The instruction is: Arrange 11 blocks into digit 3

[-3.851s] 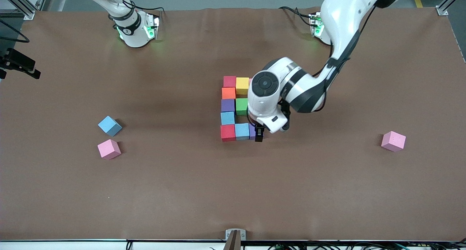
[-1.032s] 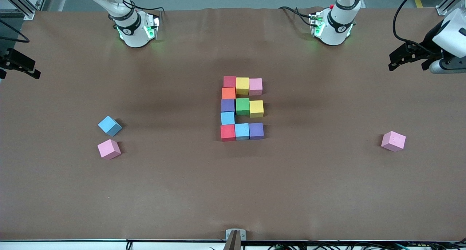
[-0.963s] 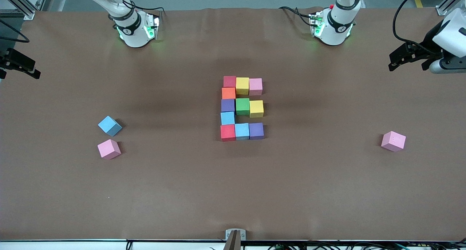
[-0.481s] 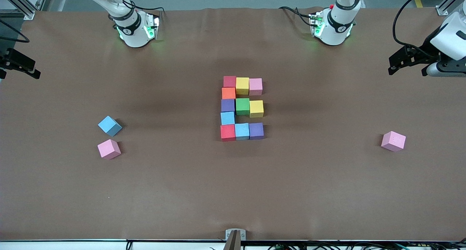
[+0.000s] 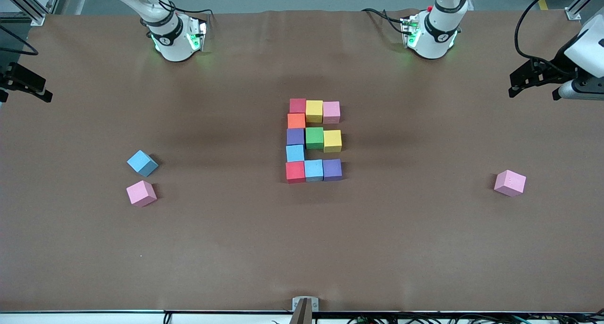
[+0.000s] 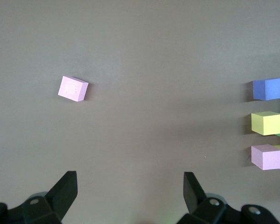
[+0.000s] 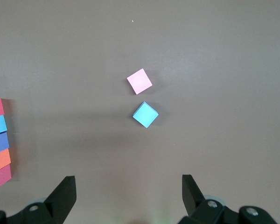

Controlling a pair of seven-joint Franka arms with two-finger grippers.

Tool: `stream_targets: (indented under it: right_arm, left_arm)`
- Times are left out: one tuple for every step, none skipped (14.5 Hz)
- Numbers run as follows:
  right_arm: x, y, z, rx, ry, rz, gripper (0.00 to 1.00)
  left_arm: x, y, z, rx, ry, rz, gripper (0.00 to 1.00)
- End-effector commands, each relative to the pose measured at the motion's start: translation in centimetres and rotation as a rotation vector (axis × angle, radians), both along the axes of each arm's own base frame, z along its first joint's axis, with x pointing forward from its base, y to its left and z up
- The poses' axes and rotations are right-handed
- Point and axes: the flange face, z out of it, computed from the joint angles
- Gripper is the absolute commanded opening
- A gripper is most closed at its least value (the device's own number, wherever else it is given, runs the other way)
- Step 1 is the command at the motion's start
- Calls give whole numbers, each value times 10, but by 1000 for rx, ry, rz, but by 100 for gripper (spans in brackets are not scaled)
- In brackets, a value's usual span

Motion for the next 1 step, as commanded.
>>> stream_targets:
  right_arm:
    - [0,0,2,-4,-4,9,100]
  left_arm:
    - [1,-6,7,16,13,-22,100]
